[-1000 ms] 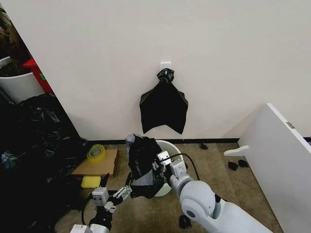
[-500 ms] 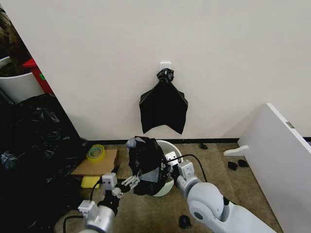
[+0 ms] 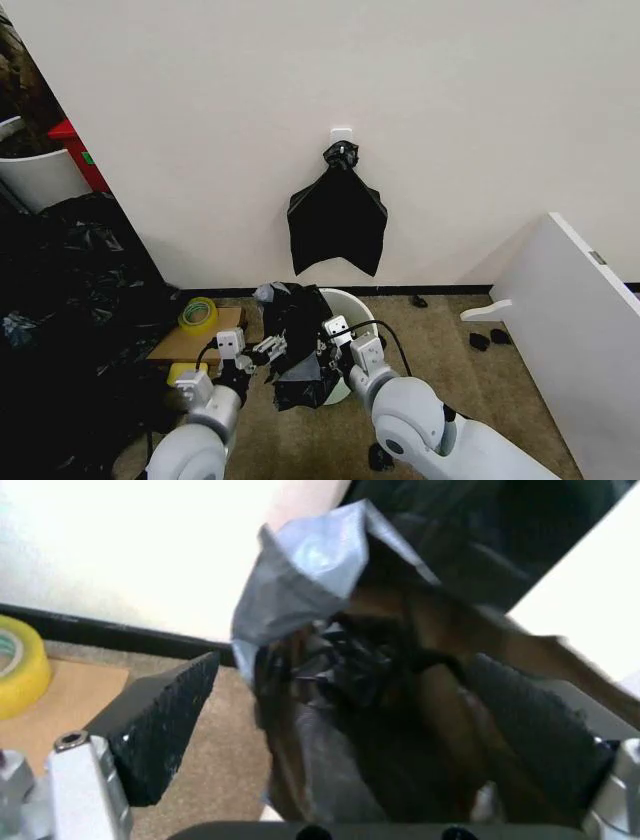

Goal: Place the garbage bag over the trash bin.

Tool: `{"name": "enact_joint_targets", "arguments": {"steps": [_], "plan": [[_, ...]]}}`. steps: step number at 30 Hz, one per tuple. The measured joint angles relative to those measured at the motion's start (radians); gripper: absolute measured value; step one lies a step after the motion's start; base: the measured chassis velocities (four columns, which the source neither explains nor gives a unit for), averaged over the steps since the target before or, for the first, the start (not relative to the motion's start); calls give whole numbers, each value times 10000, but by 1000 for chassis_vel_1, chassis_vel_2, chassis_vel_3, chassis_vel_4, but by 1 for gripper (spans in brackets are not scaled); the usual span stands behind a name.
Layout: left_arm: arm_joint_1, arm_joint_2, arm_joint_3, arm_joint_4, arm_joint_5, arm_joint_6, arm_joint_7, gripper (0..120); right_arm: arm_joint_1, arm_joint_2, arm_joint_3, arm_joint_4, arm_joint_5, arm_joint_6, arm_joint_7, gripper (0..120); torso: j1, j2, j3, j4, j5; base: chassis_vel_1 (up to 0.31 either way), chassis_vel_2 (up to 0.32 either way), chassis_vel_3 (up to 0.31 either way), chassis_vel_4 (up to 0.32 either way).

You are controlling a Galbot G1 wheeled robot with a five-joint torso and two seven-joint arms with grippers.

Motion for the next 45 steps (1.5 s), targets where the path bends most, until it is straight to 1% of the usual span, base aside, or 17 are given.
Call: {"name": "enact_joint_targets", "arguments": {"steps": [2,3,6,7,10,11,13,18,20,22,23,27,29,33,38,41,45], "plan": [[-266,-50,88,156,-225,308,-184,97,12,-8,1,-5,39,-6,22,0,0,0,0,1,1,0,0,0,0],[-266,-50,88,156,-225,308,-184,97,12,-8,1,-5,39,-6,22,0,0,0,0,1,1,0,0,0,0],[-604,-69,322,192,-698,1030,-528,96,23,-29,30,-11,105,-13,68,0,0,0,0,0,1,0,0,0,0],[-604,-69,322,192,-698,1030,-528,96,23,-29,30,-11,105,-13,68,0,0,0,0,0,1,0,0,0,0],[-1213,-176,714,227,-1709,2159,-1370,95,43,-63,52,-12,136,-19,84,0,0,0,0,2,2,0,0,0,0],[-1213,-176,714,227,-1709,2159,-1370,95,43,-63,52,-12,136,-19,84,0,0,0,0,2,2,0,0,0,0],[-1802,-344,1037,498,-2085,2786,-2062,95,47,-64,90,-11,174,-25,102,0,0,0,0,-2,1,0,0,0,0],[-2291,-472,1215,839,-2306,3091,-2514,94,11,-71,124,-14,209,-29,123,0,0,0,0,0,2,0,0,0,0],[-2564,-549,1263,1045,-2669,3398,-2852,94,-1,-85,140,-13,257,-37,139,0,0,0,0,0,2,0,0,0,0],[-2627,-569,1274,1103,-2756,3435,-2891,94,-1,-90,146,-11,265,-37,140,0,0,0,0,0,3,0,0,0,0],[-2864,-663,1352,1313,-2986,3484,-2929,94,4,-109,171,9,305,-45,147,0,0,0,0,2,2,0,0,0,0],[-3291,-900,1528,1589,-3427,3628,-2998,94,9,-187,222,71,375,-52,157,0,0,0,0,0,2,0,0,0,0],[-3530,-1095,1618,1756,-3679,3906,-3101,94,-21,-275,286,119,428,-55,167,0,0,0,0,-1,3,0,0,0,0],[-3670,-1325,1660,1990,-3822,4303,-3471,94,-63,-369,379,154,563,-56,209,0,0,0,0,0,1,0,0,0,0],[-3661,-1419,1645,2082,-3832,4377,-3653,94,-90,-414,492,161,702,-56,229,0,0,0,0,1,2,0,0,0,0],[-3785,-1497,1648,2238,-3919,4627,-3842,94,-93,-411,515,159,750,-56,231,0,0,0,0,2,2,0,0,0,0],[-3944,-1655,1638,2489,-4193,4878,-4045,89,-93,-393,519,158,780,-56,239,0,0,0,0,2,2,0,0,0,0]]}}
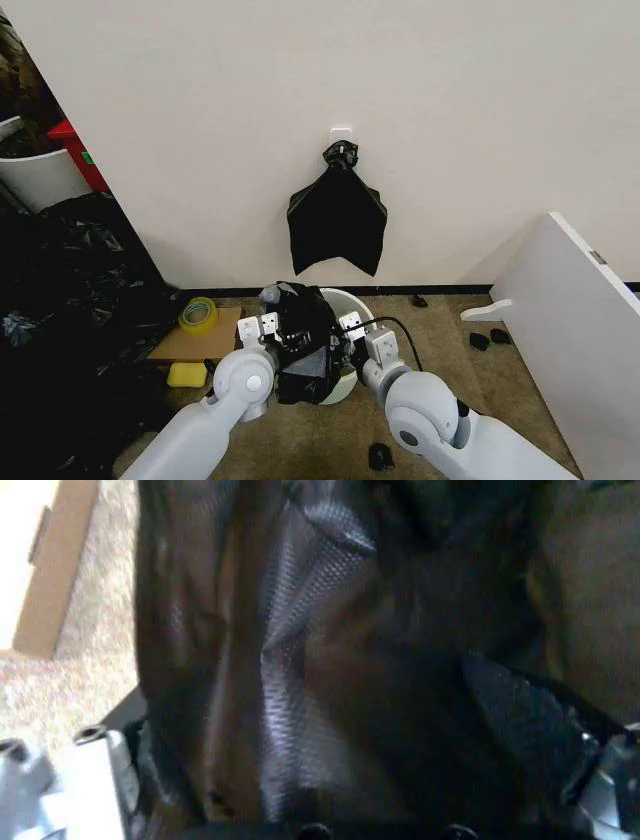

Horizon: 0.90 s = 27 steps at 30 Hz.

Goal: Place the garbage bag over the trash bin.

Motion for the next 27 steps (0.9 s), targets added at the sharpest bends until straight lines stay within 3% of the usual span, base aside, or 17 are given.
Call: {"name": "enact_joint_targets", "arguments": {"steps": [4,18,21,27], "plan": [[-56,-170,-56,199,-87,27,-10,70,-20,-18,17,4,2,3,6,0,-2,0,-2,1,1,0,0,0,0],[60,-296,-120,286,-206,-37,-240,25,-73,-117,103,56,102,36,21,0,-2,0,-1,-1,-1,0,0,0,0],[92,-306,-131,305,-233,-175,-331,7,-99,-145,123,68,145,46,24,0,-1,0,0,-3,-1,0,0,0,0],[164,-297,-195,309,-217,-420,-334,0,-134,-152,155,81,160,57,28,0,-1,1,0,-2,-1,0,0,0,0]]}}
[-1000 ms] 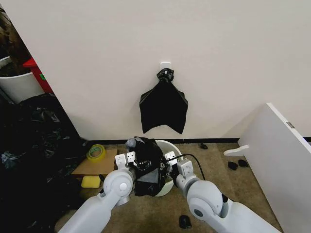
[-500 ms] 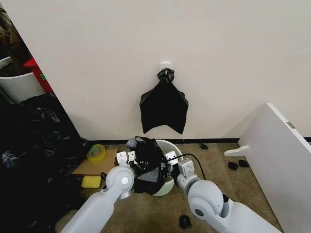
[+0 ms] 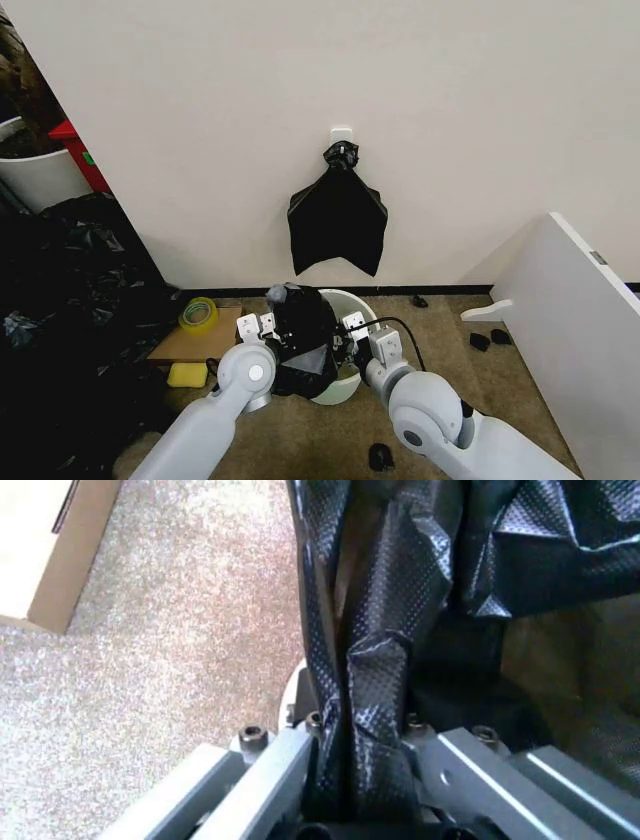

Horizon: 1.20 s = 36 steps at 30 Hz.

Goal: Place the garbage bag over the trash bin.

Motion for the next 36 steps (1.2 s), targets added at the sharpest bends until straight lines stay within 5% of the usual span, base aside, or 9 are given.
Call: {"name": "enact_joint_targets", "arguments": {"steps": [12,36], "plan": [[559,622,-795,-591,44,-800,398,0,-242,-373,766,265,201,133,230,0,2,-1,3,1,-3,0,0,0,0],[1544,1519,-1226,-1676,23,-1002,572,0,-1137,-1215,1503,710,-21,255,556,0,1,-1,0,0,0,0,0,0,0]]}}
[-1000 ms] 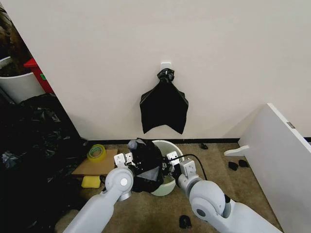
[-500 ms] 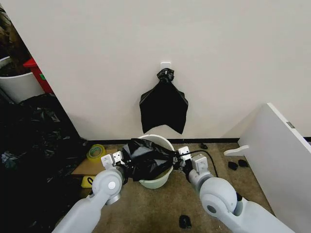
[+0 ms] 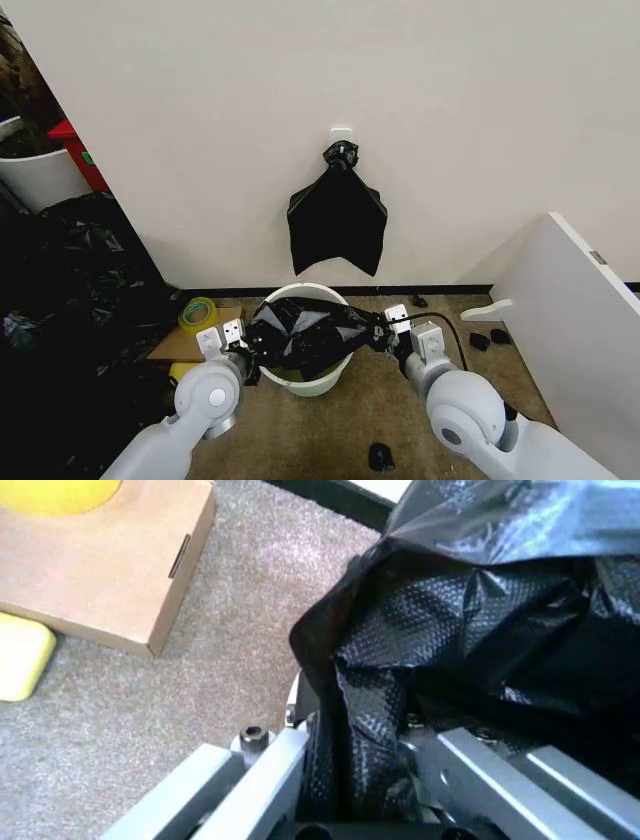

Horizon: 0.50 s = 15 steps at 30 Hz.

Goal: Place the garbage bag over the trash bin.

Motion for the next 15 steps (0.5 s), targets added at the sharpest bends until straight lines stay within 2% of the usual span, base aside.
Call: {"name": "enact_joint_targets", "arguments": {"steps": [3,6,7,12,15], "plan": [[66,116,0,-192,91,0,37,0,-265,-70,0,309,-543,137,-333,5,0,0,0,0,0,0,0,0,0],[140,282,3,-435,359,48,185,0,-589,-255,31,818,-1146,377,-853,15,0,0,0,0,0,0,0,0,0],[177,376,3,-578,460,72,232,0,-839,-436,152,1154,-1469,503,-1249,23,0,0,0,1,0,0,0,0,0],[216,491,-23,-771,486,95,272,0,-1282,-775,428,1596,-1942,702,-1844,35,0,1,-1,-1,-1,0,0,0,0],[318,665,-58,-1054,572,87,373,0,-1680,-1353,876,2289,-2479,983,-3050,53,-1,0,-1,-2,-1,0,0,0,0]]}}
